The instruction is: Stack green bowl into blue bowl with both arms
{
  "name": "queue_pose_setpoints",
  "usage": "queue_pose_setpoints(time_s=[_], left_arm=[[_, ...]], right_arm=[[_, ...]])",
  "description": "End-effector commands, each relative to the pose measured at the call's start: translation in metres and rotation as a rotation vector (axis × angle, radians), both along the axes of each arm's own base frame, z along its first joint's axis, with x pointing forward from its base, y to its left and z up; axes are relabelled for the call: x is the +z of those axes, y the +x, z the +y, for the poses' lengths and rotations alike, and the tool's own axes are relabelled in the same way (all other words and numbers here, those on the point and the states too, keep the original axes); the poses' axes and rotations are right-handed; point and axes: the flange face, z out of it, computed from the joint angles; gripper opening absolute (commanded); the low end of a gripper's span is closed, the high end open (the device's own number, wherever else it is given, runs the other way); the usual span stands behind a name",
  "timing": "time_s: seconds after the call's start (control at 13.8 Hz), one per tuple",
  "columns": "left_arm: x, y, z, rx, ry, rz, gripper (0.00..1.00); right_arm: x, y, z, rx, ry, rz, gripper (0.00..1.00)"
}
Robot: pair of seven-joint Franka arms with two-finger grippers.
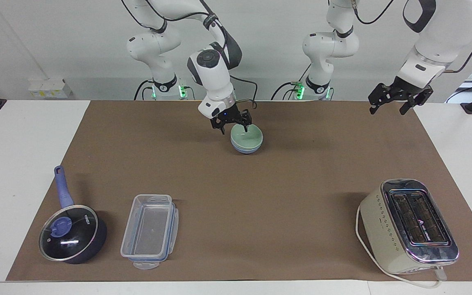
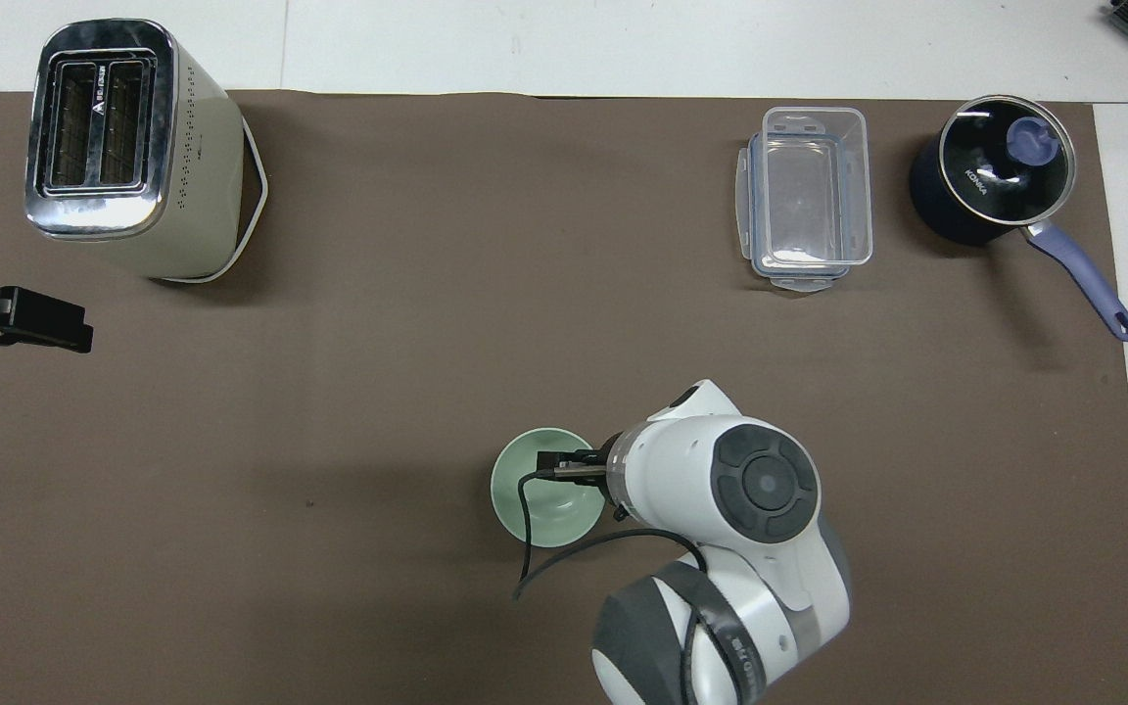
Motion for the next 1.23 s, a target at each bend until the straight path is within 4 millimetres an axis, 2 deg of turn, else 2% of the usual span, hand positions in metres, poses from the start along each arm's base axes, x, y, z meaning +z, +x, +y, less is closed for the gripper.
queue_pose_setpoints(time_s=[0.0, 0.29, 0.43, 0.58, 0.8, 0.94, 1.16], left_arm=[[0.004, 0.001, 0.002, 0.001, 0.014, 0.008, 1.00], [0.004, 0.001, 0.003, 0.003, 0.014, 0.008, 1.00], [0.004, 0.001, 0.002, 0.001, 0.014, 0.008, 1.00], [0.004, 0.001, 0.003, 0.003, 0.014, 0.008, 1.00], [0.004, 0.001, 0.002, 0.001, 0.014, 0.007, 1.00], [0.004, 0.001, 0.002, 0.001, 0.014, 0.007, 1.00], [0.004, 0.001, 0.002, 0.001, 0.014, 0.007, 1.00]], right_arm=[[0.055, 0.000, -0.051, -0.047, 0.005, -0.009, 1.00], [0.109, 0.016, -0.136, -0.134, -0.019, -0.086, 1.00], [0.146, 0.037, -0.186, -0.192, -0.035, -0.088, 1.00], [0.178, 0.057, -0.231, -0.160, -0.106, -0.102, 1.00], [0.218, 0.084, -0.287, -0.180, -0.156, -0.125, 1.00], [0.246, 0.096, -0.309, -0.172, -0.169, -0.103, 1.00], [0.269, 0.111, -0.325, -0.152, -0.242, -0.046, 1.00]])
